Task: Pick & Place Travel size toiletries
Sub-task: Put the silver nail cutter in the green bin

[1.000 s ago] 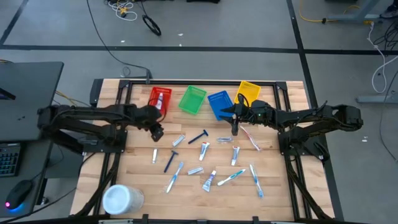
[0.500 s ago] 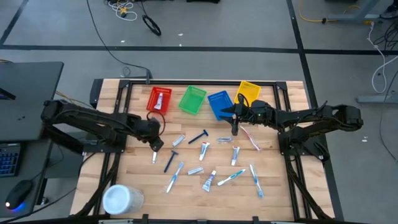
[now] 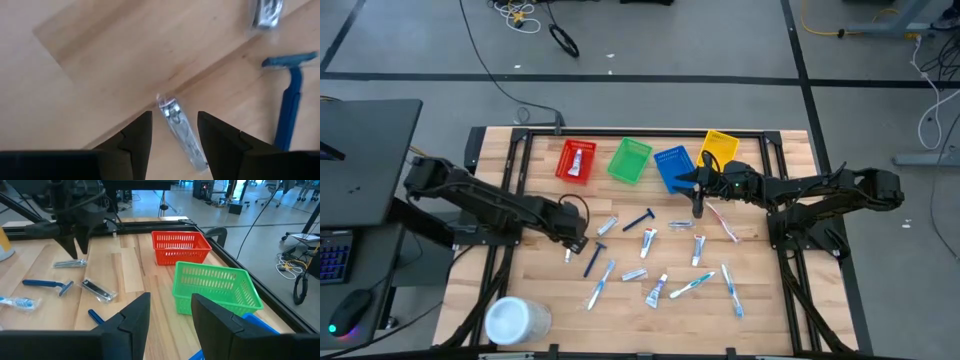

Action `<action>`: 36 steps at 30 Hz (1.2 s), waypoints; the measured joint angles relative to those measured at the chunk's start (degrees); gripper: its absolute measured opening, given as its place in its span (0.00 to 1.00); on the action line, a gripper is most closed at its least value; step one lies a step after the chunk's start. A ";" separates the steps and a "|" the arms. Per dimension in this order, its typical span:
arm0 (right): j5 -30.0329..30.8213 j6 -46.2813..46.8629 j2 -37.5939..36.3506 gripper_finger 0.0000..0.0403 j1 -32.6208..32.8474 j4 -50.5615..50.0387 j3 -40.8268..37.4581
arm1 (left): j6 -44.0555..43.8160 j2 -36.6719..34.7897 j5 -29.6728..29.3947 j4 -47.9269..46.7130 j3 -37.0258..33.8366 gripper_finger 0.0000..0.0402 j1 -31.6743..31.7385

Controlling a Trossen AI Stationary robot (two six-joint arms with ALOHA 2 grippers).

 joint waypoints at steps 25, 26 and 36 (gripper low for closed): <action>-0.02 -0.01 0.00 0.38 0.00 -1.91 0.00 | -4.42 9.05 1.53 2.06 0.22 0.31 -2.99; -0.02 -0.01 0.00 0.38 0.00 -2.79 0.00 | -4.42 9.05 1.55 1.99 0.21 0.28 -2.99; -3.45 -0.01 0.00 0.38 0.03 -5.63 0.00 | -2.49 6.85 -0.10 2.22 -0.20 0.15 -2.85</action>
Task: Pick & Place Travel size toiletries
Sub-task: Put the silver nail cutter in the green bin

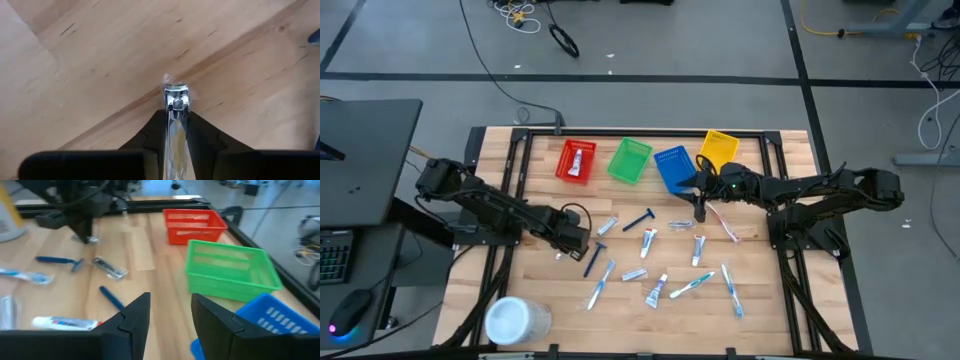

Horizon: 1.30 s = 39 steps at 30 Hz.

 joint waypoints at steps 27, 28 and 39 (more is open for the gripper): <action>-1.08 2.93 8.24 0.38 7.25 -6.92 6.43 | 33.81 -12.07 -13.13 11.33 4.93 0.16 14.21; -1.08 3.16 8.24 0.38 7.25 -6.79 6.43 | 35.67 -12.07 -13.75 11.72 5.87 0.16 14.95; -1.08 3.74 8.24 0.38 7.25 -7.19 6.43 | 54.05 -12.07 -12.76 19.20 12.18 0.16 25.97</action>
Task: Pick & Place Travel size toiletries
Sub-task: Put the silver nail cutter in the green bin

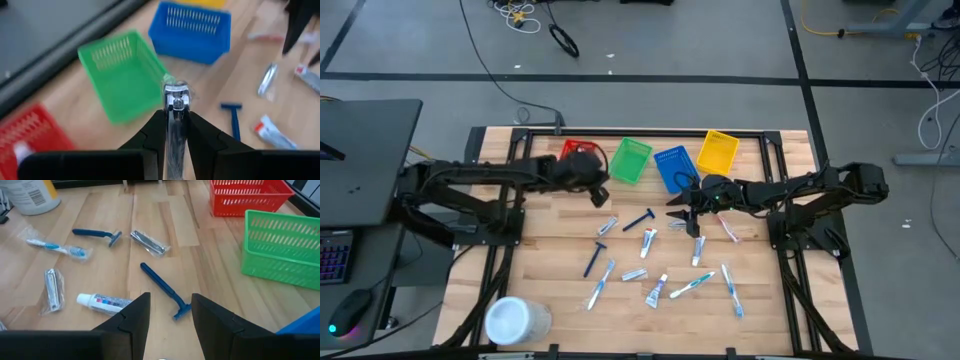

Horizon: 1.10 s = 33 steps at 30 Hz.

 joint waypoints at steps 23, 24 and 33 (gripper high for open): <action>0.01 -0.04 -0.02 0.38 -0.02 0.00 0.04 | 8.89 19.92 16.36 28.75 0.04 0.16 17.19; 0.01 -0.04 -0.02 0.38 -0.02 0.01 0.04 | 8.86 20.69 16.69 29.40 0.04 0.16 17.66; 0.00 -0.08 -0.02 0.38 -0.02 0.04 0.04 | 10.09 23.56 18.66 32.49 0.07 0.16 20.58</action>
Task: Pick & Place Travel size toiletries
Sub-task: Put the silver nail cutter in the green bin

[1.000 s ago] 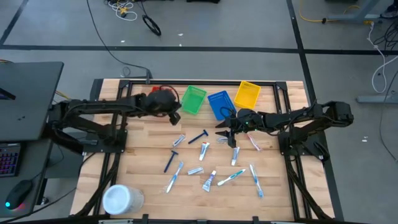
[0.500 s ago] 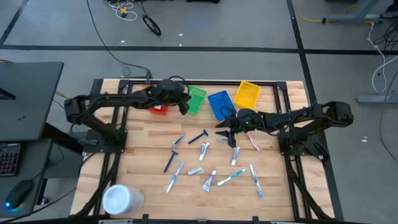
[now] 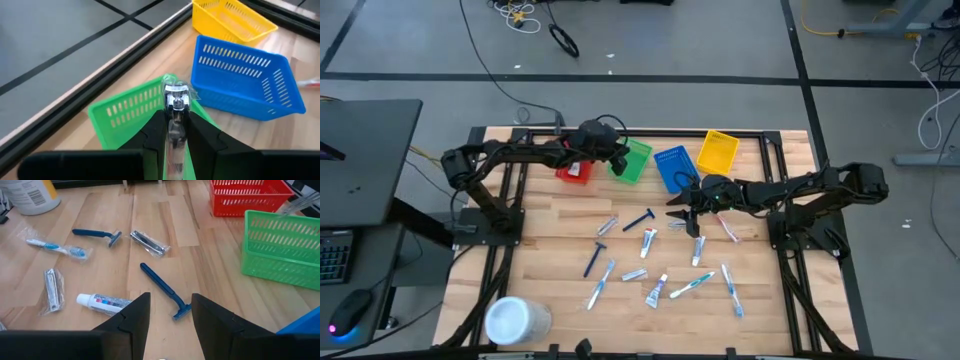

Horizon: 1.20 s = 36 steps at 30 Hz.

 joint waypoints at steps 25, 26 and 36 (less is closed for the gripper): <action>0.00 -0.20 0.00 0.38 -0.11 0.92 0.00 | 0.85 13.33 -3.20 -4.56 8.78 0.16 -1.29; 0.00 -0.20 0.00 0.38 -0.11 0.90 0.00 | 0.80 13.94 -3.05 -4.62 8.90 0.16 -1.29; 0.00 -0.20 -0.02 0.38 -0.11 0.81 -0.02 | 0.74 15.69 -3.10 -5.46 9.44 0.18 -1.27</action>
